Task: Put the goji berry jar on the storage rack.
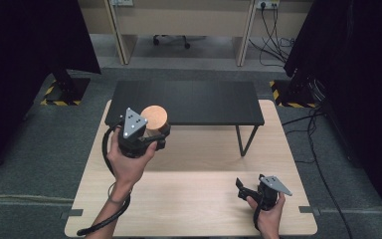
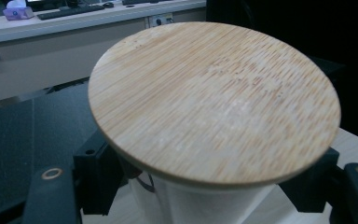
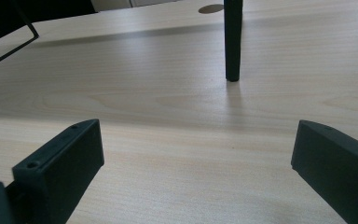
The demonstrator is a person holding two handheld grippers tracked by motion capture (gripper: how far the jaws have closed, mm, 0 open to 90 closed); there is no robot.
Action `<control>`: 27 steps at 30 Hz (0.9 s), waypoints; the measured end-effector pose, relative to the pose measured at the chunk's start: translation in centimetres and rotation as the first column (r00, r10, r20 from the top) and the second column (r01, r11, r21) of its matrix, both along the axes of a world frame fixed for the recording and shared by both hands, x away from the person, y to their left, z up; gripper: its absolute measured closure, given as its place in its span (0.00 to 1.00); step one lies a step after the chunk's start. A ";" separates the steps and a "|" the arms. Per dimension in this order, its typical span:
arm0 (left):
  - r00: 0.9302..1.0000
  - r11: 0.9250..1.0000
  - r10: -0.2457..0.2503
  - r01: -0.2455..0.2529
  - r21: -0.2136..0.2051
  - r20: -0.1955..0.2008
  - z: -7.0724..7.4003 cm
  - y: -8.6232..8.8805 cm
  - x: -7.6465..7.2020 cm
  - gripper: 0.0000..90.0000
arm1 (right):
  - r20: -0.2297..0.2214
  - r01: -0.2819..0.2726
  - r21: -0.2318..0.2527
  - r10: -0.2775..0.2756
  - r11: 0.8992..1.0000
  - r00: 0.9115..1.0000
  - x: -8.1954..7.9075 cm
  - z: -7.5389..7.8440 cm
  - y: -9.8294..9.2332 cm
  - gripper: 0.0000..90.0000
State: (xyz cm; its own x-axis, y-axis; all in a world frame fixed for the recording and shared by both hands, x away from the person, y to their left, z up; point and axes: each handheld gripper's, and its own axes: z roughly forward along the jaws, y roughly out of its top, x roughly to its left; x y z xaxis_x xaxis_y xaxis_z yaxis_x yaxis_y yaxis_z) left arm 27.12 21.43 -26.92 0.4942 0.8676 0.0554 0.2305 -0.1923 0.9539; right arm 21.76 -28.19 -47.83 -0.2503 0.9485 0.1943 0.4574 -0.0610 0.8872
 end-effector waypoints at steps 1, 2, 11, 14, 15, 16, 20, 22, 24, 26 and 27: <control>1.000 1.000 0.000 0.000 0.000 0.000 0.0 0.0 0.0 0.28 | 0.000 0.000 0.001 0.000 1.000 1.000 0.0 0.0 0.0 0.03; 1.000 1.000 0.009 -0.009 0.004 -0.006 0.3 -0.1 0.7 0.28 | 0.000 -0.001 0.001 0.001 1.000 1.000 0.0 0.0 0.0 0.03; 0.998 0.998 0.051 -0.050 0.038 -0.033 1.6 -1.0 4.1 0.28 | 0.004 -0.004 0.003 0.004 1.000 1.000 0.0 -0.1 -0.1 0.03; 0.997 0.996 0.068 -0.067 0.052 -0.033 1.8 -1.5 5.1 0.28 | 0.005 -0.005 0.004 0.004 1.000 1.000 0.0 -0.1 -0.1 0.03; 0.997 0.996 0.072 -0.070 0.054 -0.035 1.9 -1.6 5.5 0.28 | 0.005 -0.005 0.005 0.005 1.000 1.000 0.0 -0.1 -0.2 0.03; 0.997 0.996 0.072 -0.070 0.054 -0.035 1.9 -1.6 5.5 0.28 | 0.006 -0.005 0.006 0.005 1.000 1.000 0.0 -0.1 -0.2 0.03; 0.994 0.994 0.092 -0.088 0.060 -0.056 1.9 -2.0 7.4 0.28 | 0.006 -0.007 0.008 0.007 1.000 1.000 0.0 -0.1 -0.2 0.03; 0.992 0.993 0.100 -0.095 0.070 -0.071 2.0 -2.3 8.2 0.28 | 0.006 -0.007 0.008 0.007 1.000 1.000 0.0 -0.1 -0.2 0.03; 0.991 0.992 0.106 -0.100 0.073 -0.086 1.9 -2.4 8.9 0.28 | 0.005 -0.008 0.010 0.008 1.000 1.000 0.0 -0.1 -0.3 0.03; 0.990 0.992 0.109 -0.102 0.077 -0.092 1.8 -2.6 9.2 0.28 | 0.005 -0.008 0.009 0.008 1.000 1.000 0.0 -0.1 -0.3 0.03; 0.988 0.991 0.113 -0.105 0.084 -0.102 1.6 -2.8 9.7 0.28 | 0.005 -0.008 0.009 0.008 1.000 1.000 0.0 -0.1 -0.2 0.03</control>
